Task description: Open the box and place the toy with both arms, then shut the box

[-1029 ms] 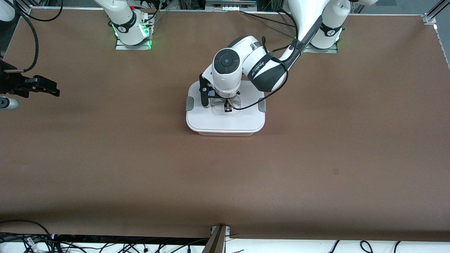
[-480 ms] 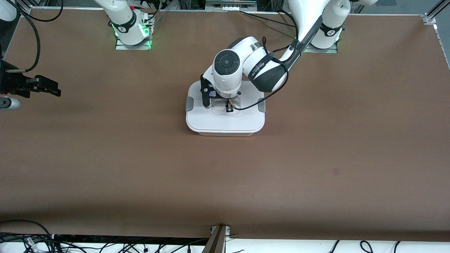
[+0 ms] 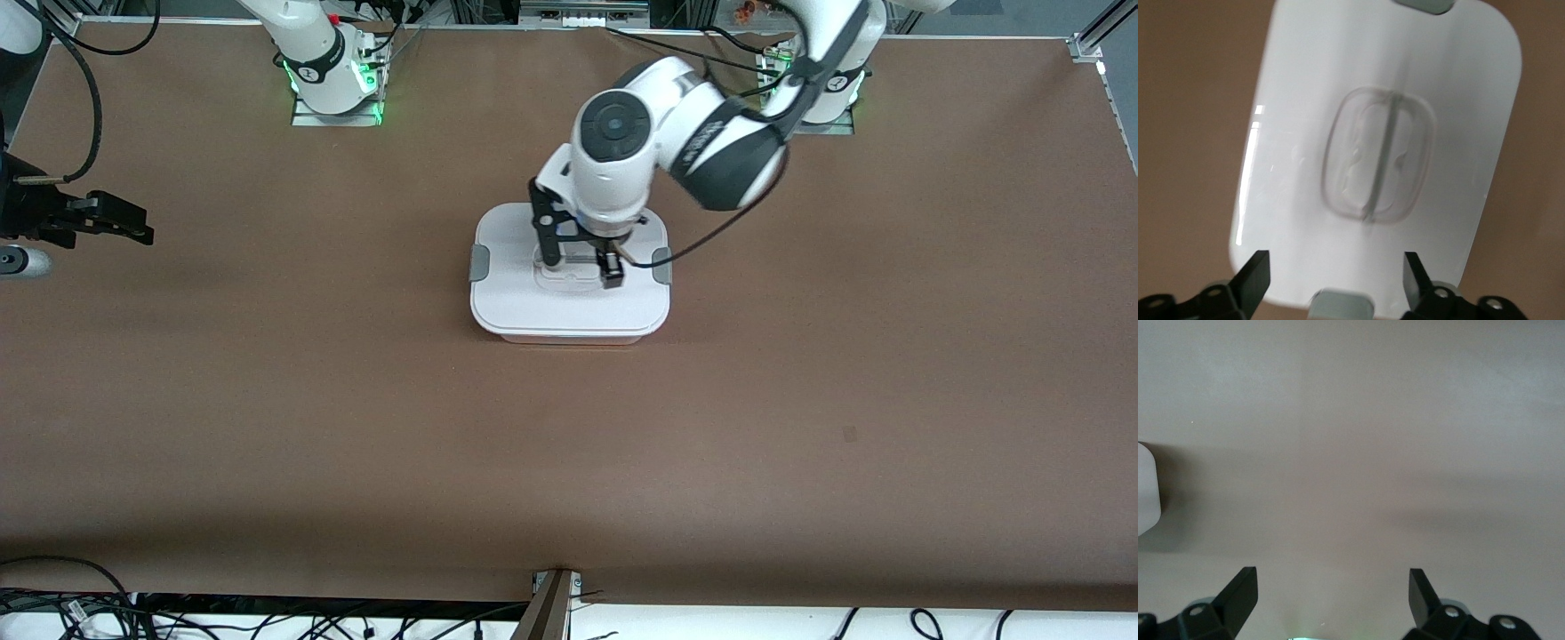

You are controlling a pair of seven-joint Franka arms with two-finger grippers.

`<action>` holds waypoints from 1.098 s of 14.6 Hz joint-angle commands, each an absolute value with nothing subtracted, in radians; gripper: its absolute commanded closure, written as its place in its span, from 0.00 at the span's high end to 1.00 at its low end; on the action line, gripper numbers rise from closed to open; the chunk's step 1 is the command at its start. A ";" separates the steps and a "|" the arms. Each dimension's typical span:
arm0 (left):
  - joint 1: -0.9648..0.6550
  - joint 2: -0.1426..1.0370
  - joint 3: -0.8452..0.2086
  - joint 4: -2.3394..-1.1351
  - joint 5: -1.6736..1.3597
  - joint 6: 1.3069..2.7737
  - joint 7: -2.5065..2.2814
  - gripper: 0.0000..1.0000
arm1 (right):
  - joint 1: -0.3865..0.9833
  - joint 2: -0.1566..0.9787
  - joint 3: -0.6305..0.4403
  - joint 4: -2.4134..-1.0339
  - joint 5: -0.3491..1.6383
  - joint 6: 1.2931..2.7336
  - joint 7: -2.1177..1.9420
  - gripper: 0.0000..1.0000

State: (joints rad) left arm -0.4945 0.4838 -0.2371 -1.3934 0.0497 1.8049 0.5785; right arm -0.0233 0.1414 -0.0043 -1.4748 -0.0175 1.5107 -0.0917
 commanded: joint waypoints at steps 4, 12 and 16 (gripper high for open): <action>-0.407 0.382 -0.164 -1.330 0.068 1.674 0.561 1.00 | -0.020 0.160 -0.005 -1.447 -0.014 1.505 -0.104 1.00; -0.264 0.182 -0.057 -1.394 0.032 1.629 0.280 1.00 | -0.020 0.160 -0.005 -1.447 -0.014 1.506 -0.103 1.00; -0.140 -0.027 -0.055 -1.670 -0.012 1.680 0.242 1.00 | -0.017 0.160 -0.003 -1.447 -0.014 1.506 -0.103 1.00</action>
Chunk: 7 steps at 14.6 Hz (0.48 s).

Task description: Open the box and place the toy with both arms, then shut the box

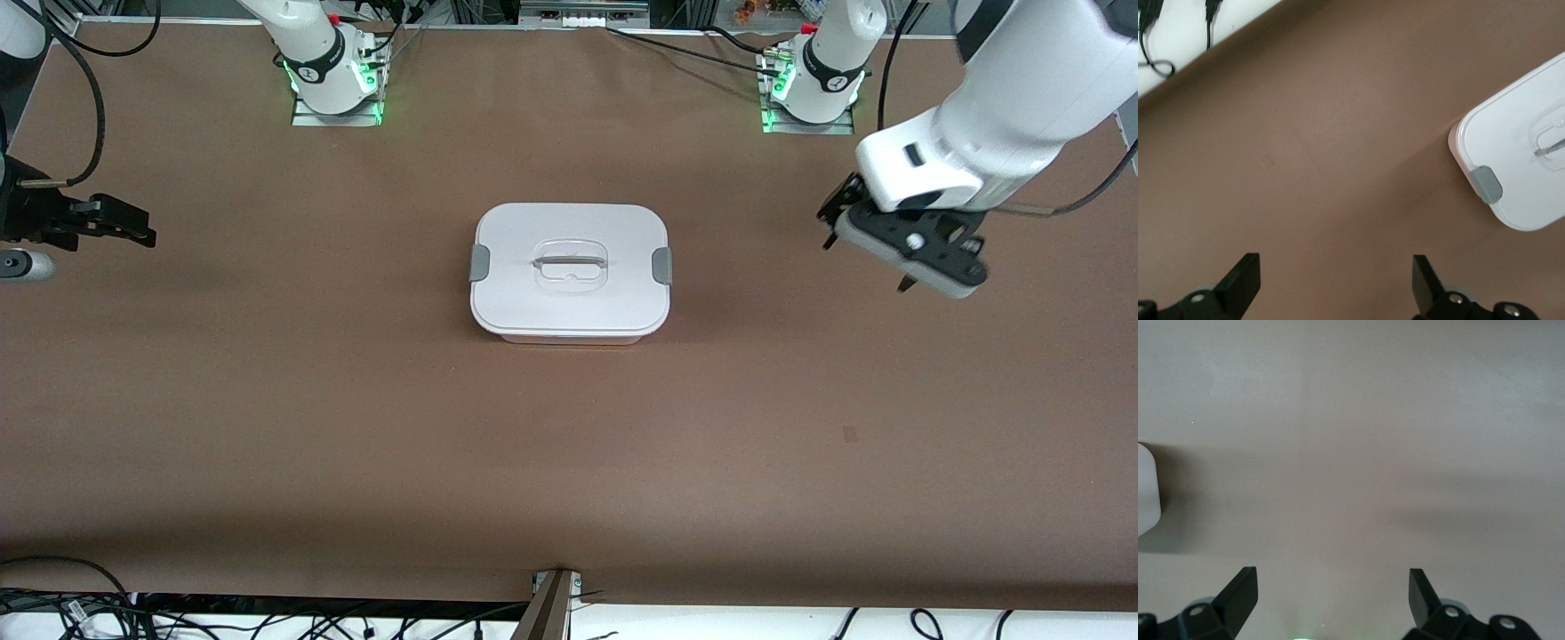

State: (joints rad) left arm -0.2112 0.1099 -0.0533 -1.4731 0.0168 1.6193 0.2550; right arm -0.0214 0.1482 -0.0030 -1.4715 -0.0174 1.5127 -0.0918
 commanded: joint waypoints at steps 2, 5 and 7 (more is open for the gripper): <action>-0.098 -0.046 -0.054 -1.721 0.012 1.725 0.238 1.00 | -0.017 0.160 -0.003 -1.447 -0.014 1.506 -0.103 1.00; -0.087 -0.147 -0.035 -1.858 0.044 1.819 0.165 1.00 | -0.017 0.160 -0.003 -1.447 -0.014 1.506 -0.103 1.00; -0.089 -0.153 0.001 -1.858 0.031 1.810 0.024 1.00 | -0.017 0.160 -0.003 -1.447 -0.014 1.506 -0.103 1.00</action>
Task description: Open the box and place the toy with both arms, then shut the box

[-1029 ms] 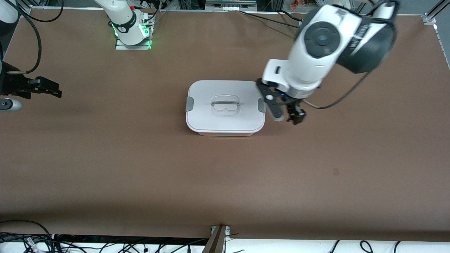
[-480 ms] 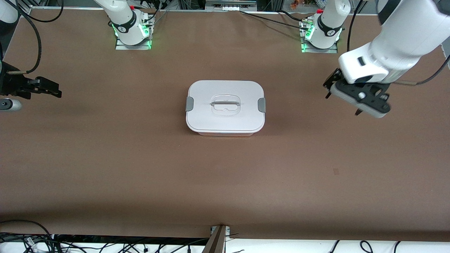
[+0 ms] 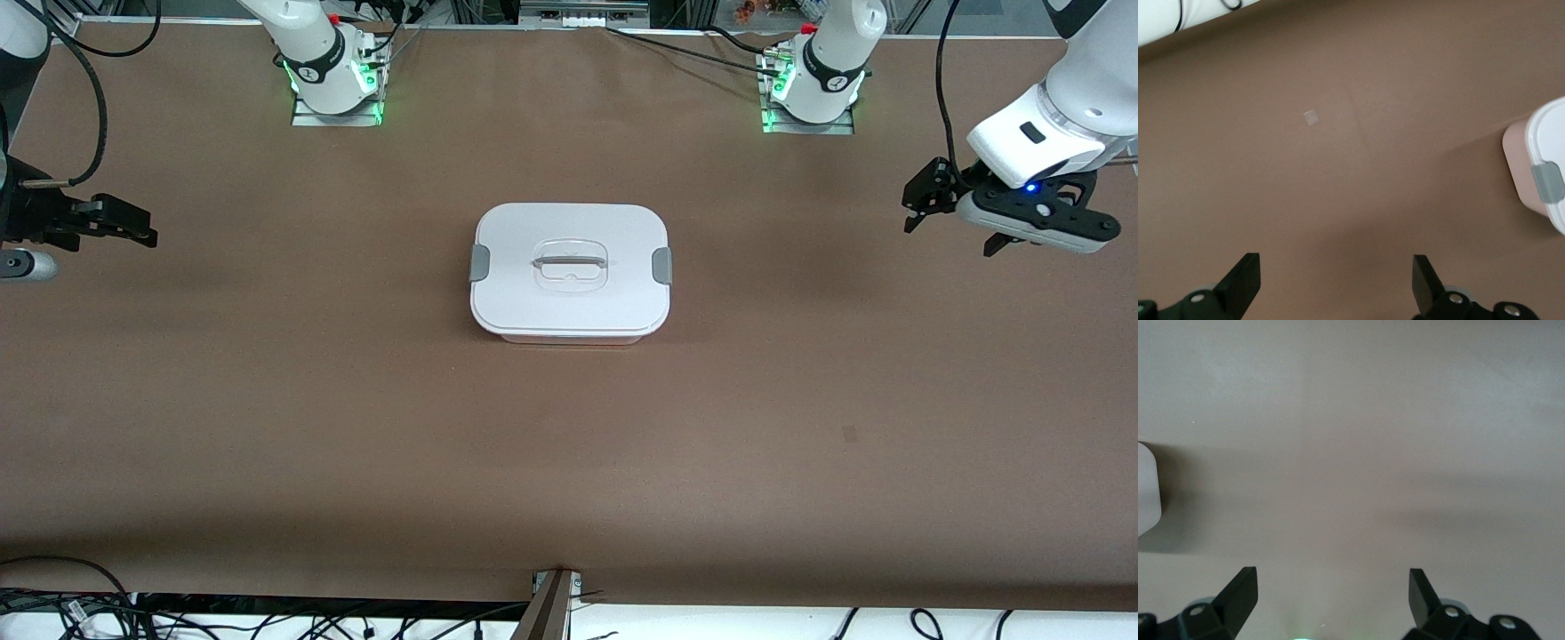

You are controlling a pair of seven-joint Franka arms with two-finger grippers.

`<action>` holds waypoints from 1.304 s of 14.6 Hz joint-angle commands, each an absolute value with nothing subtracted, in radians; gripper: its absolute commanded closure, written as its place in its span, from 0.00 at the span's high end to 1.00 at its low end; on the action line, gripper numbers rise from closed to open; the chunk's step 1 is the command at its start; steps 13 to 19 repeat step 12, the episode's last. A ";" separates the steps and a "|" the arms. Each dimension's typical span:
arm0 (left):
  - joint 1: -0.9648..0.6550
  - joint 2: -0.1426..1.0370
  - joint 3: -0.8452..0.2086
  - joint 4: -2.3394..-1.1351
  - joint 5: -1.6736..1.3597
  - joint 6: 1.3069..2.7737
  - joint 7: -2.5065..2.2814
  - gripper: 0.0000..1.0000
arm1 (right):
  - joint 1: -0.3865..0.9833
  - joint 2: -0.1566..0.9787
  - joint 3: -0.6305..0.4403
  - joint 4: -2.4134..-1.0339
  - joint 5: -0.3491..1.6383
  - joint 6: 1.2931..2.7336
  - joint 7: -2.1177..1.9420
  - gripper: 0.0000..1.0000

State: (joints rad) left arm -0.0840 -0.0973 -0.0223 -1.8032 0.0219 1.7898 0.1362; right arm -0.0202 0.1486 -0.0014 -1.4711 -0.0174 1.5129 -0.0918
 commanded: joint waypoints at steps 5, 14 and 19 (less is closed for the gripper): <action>-0.091 -0.150 -0.009 -1.822 0.032 1.735 -0.040 1.00 | -0.017 0.160 -0.003 -1.447 -0.014 1.508 -0.103 1.00; -0.101 -0.072 -0.012 -1.709 0.029 1.689 -0.049 1.00 | -0.009 0.169 -0.005 -1.436 -0.015 1.506 -0.103 1.00; -0.101 -0.072 -0.012 -1.709 0.029 1.689 -0.049 1.00 | -0.009 0.169 -0.005 -1.436 -0.015 1.506 -0.103 1.00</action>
